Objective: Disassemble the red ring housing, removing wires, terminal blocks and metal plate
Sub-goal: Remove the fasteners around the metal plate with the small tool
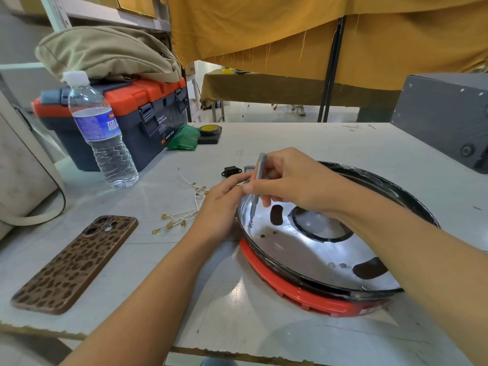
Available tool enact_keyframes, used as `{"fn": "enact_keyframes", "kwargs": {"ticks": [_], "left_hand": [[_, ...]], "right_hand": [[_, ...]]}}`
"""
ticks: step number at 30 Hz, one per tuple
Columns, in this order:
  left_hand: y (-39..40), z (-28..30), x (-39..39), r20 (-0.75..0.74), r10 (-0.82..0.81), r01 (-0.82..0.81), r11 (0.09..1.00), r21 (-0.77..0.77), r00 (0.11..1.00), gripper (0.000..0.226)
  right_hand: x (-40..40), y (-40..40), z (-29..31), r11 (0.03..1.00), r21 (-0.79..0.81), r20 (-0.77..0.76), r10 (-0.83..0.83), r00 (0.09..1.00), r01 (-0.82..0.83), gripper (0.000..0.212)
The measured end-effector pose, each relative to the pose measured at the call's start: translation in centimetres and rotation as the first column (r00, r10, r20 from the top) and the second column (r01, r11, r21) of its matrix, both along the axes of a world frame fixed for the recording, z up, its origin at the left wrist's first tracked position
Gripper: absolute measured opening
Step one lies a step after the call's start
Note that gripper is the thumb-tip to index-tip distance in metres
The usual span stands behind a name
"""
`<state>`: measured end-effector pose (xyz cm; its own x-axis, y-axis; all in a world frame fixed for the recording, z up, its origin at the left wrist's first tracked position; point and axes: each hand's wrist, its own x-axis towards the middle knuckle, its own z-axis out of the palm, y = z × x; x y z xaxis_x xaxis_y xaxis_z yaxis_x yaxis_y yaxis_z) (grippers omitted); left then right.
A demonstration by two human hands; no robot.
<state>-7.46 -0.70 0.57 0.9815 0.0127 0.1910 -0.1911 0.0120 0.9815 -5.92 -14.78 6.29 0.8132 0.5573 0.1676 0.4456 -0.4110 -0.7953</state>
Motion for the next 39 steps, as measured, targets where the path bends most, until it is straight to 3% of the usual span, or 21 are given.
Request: {"fn": "enact_keyframes", "kwargs": {"ticks": [6, 11, 23, 34, 39], "left_hand": [[0.1, -0.2, 0.1, 0.007, 0.016, -0.016, 0.999, 0.037, 1.0, 0.027], [0.2, -0.1, 0.0, 0.008, -0.005, 0.005, 1.0, 0.03, 1.0, 0.023], [0.4, -0.4, 0.3, 0.009, -0.028, 0.027, 0.999, 0.047, 1.0, 0.028], [0.3, -0.2, 0.2, 0.021, -0.014, 0.012, 0.997, 0.081, 1.0, 0.021], [0.1, -0.1, 0.1, 0.024, -0.003, 0.003, 1.0, 0.015, 1.0, 0.028]], "right_hand": [[-0.4, 0.3, -0.1, 1.0, 0.0, 0.011, -0.012, 1.0, 0.012, 0.017], [-0.5, 1.1, -0.5, 0.996, 0.025, 0.093, -0.089, 0.992, 0.087, 0.032], [-0.3, 1.1, -0.3, 0.988, -0.128, 0.137, -0.064, 0.989, 0.082, 0.024], [-0.4, 0.4, 0.1, 0.993, -0.12, 0.03, 0.008, 1.0, -0.004, 0.019], [-0.2, 0.1, 0.1, 0.998, -0.056, -0.065, 0.028, 0.998, -0.031, 0.019]]}}
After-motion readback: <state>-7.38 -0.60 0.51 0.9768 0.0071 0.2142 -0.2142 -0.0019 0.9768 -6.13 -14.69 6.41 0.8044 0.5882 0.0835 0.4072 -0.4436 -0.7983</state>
